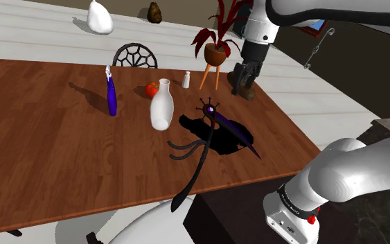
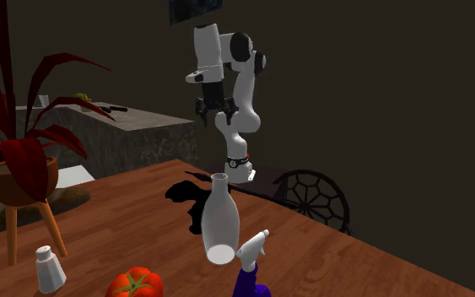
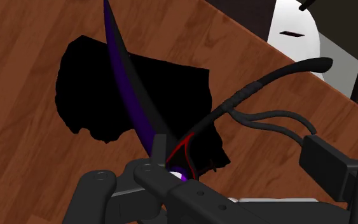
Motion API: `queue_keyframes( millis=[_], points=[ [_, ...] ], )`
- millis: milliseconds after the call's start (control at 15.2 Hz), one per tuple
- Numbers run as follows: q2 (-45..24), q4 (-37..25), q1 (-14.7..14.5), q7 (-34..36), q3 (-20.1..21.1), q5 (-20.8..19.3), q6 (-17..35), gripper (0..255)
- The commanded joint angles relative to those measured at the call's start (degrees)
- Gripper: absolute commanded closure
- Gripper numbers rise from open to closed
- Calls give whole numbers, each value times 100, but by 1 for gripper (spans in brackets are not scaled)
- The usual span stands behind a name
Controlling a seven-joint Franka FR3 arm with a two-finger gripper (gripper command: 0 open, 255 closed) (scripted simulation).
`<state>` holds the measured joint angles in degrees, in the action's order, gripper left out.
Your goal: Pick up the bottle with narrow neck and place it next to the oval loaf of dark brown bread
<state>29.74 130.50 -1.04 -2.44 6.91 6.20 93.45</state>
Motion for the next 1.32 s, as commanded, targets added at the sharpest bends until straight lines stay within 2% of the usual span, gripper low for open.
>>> queue_keyframes(
  millis=[0,660,1254],
  points=[
    [-383,-186,-21,120,123,2,240,0],
    [-2522,-1840,-134,825,645,-355,873,0],
    [-4620,-4079,-492,1462,843,-1038,766,0]
  ],
)
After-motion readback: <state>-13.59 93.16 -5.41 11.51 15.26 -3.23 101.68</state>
